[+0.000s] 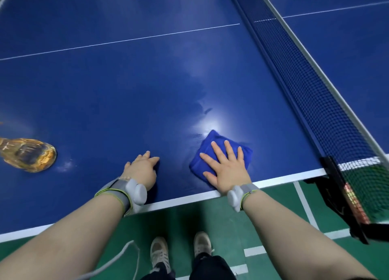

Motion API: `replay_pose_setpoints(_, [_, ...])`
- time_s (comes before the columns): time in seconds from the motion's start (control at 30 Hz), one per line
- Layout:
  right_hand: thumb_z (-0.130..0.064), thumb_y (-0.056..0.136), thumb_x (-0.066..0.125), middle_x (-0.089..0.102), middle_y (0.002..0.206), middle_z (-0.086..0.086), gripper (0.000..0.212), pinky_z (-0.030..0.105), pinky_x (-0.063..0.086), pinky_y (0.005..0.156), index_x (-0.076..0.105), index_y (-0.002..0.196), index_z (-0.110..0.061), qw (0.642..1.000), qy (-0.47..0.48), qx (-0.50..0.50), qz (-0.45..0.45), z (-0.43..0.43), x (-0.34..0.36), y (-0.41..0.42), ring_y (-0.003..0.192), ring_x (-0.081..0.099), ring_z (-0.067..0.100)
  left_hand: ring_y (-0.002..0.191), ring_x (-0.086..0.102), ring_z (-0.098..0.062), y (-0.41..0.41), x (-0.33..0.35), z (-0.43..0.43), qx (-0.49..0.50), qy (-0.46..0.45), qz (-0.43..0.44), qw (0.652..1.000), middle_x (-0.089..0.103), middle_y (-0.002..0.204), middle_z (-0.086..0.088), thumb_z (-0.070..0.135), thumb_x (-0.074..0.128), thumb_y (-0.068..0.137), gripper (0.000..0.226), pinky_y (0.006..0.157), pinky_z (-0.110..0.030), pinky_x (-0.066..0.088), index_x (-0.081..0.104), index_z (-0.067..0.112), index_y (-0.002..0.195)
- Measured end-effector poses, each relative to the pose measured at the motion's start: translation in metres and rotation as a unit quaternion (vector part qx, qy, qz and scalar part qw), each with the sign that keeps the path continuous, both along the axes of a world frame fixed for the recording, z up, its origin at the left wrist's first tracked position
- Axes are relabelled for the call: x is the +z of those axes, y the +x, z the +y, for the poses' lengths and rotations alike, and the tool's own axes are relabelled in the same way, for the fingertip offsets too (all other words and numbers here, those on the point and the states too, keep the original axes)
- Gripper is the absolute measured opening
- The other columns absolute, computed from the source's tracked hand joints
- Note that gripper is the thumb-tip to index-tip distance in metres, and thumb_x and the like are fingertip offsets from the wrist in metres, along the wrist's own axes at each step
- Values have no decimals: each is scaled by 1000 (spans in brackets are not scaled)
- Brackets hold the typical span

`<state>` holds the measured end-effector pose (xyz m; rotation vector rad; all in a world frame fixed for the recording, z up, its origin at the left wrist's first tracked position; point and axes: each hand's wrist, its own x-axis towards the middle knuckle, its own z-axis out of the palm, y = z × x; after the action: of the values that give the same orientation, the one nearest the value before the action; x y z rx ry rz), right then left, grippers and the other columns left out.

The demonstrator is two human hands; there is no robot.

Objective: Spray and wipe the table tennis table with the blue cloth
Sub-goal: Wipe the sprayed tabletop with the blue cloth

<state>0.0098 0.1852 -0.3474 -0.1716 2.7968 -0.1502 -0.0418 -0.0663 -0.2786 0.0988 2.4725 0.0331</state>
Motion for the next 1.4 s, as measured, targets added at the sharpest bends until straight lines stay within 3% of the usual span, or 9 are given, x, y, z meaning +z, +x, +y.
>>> replay_pose_setpoints(0.1, [-70,87,15,-1,165,-4,66,62,-6,114,13,150,-52,990,46,-136,15,45,1,1,150,-6,36,148,8,-23,0,2,-3,10,-22,-6,1000,6,160,-2,17,34,100,50,119,-46,11,27,29,148])
replay_pose_setpoints(0.17, [-67,94,25,-5,165,-4,61,62,-4,114,9,151,-51,970,53,-236,12,81,3,3,149,-9,35,147,9,-23,1,2,-6,14,-32,-7,999,7,160,-1,17,35,99,50,119,-46,12,28,29,147])
replay_pose_setpoints(0.27, [-65,95,24,-8,165,-3,62,64,-3,115,8,153,-48,932,44,-360,-4,110,3,3,149,-12,36,147,10,-23,6,5,-13,24,-35,-1,999,8,160,-1,16,34,99,49,118,-46,13,30,29,146])
replay_pose_setpoints(0.5, [-62,97,10,-14,163,7,63,72,-4,111,-3,154,-39,895,37,-443,-38,57,5,-15,146,-15,45,147,11,-22,21,6,-58,55,-37,-1,998,8,160,-1,16,33,100,48,118,-46,15,31,28,145])
replay_pose_setpoints(0.7, [-61,97,12,-13,163,7,63,71,-3,111,-1,155,-39,919,34,-391,-34,-20,3,-10,146,-15,45,147,13,-22,26,6,-103,64,-26,6,998,9,160,-1,17,34,100,47,117,-47,16,31,27,146])
replay_pose_setpoints(1.03, [-60,99,17,-16,163,9,64,69,-4,112,-4,155,-38,967,16,-254,-23,-234,5,16,145,-17,46,148,10,-19,42,8,-241,53,26,8,998,8,160,2,16,36,100,51,119,-42,14,26,25,149])
replay_pose_setpoints(1.33, [-60,99,17,-24,160,10,64,70,-16,107,-8,154,-38,997,1,-64,-37,-404,-1,24,141,-27,48,146,18,-17,49,14,-368,62,44,27,997,11,160,4,16,40,99,53,118,-38,19,27,25,149])
replay_pose_setpoints(1.4, [-64,91,5,-23,161,9,68,69,-19,105,-7,154,-39,999,10,-9,-40,-425,-1,24,141,-28,48,145,20,-17,49,12,-387,70,57,38,995,14,159,5,15,42,99,53,118,-36,20,29,25,149])
